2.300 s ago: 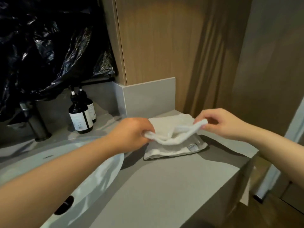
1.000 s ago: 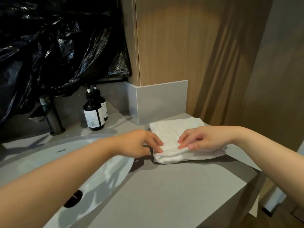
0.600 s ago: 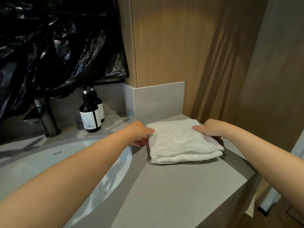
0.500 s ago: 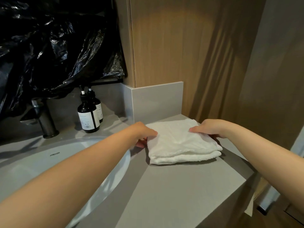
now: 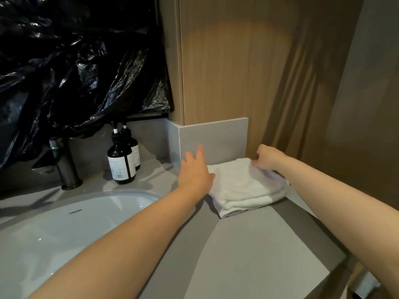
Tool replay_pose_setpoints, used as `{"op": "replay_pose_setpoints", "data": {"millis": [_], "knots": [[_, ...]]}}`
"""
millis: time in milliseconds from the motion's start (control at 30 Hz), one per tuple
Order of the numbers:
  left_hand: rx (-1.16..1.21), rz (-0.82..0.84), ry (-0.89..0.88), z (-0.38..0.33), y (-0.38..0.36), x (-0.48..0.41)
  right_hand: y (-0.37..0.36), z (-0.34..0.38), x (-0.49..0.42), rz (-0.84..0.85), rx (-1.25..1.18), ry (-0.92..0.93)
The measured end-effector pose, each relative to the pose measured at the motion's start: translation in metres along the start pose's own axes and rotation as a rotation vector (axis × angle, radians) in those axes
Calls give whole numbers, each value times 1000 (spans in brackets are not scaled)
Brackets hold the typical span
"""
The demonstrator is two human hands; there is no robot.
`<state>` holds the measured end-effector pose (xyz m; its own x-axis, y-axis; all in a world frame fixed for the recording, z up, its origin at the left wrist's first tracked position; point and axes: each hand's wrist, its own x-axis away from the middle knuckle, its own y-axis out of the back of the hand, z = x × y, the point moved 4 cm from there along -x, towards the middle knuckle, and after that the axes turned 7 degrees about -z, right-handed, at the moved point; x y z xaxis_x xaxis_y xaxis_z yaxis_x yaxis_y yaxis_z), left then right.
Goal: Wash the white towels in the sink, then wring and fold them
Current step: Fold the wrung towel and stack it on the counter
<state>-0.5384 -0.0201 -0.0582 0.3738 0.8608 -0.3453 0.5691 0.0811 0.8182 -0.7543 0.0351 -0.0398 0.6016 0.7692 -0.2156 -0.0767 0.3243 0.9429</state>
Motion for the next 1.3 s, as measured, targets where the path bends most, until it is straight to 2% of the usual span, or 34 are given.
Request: {"op": "replay_pose_setpoints", "data": {"millis": [67, 133, 200, 267, 333, 433, 500, 567, 733, 867, 1000, 1133, 1200, 1300], "knots": [[-120, 43, -177, -7, -12, 5, -5, 13, 6, -97, 177, 192], [-216, 271, -269, -5, -32, 11, -24, 24, 20, 6, 202, 375], [-245, 473, -266, 3, -47, 14, -45, 25, 35, 214, 259, 403], [-200, 490, -277, 11, -48, 13, -54, 22, 40, 295, 271, 339], [-197, 415, -325, 17, -38, 12, -47, 29, 42, 246, 223, 327], [-199, 224, -400, 31, -8, 13, -32, 60, 51, 64, -60, 379], [-167, 117, -378, 46, 19, 20, -27, 88, 62, -24, -227, 427], [-266, 73, -331, 69, 47, 29, -26, 123, 73, -65, -295, 520], [-467, -16, -155, 148, 127, 57, -38, 213, 103, 15, -418, 650], [-459, -96, -57, 216, 179, 93, -51, 283, 136, -7, -532, 721], [-405, -176, 190, 277, 216, 124, -63, 350, 176, 43, -597, 795], [-664, -404, 58, 314, 251, 154, -78, 404, 216, 118, -626, 809], [-793, -441, 174, 333, 268, 164, -90, 413, 232, 119, -629, 902], [-805, -434, 519, 365, 283, 176, -118, 404, 237, 138, -506, 972]]}}
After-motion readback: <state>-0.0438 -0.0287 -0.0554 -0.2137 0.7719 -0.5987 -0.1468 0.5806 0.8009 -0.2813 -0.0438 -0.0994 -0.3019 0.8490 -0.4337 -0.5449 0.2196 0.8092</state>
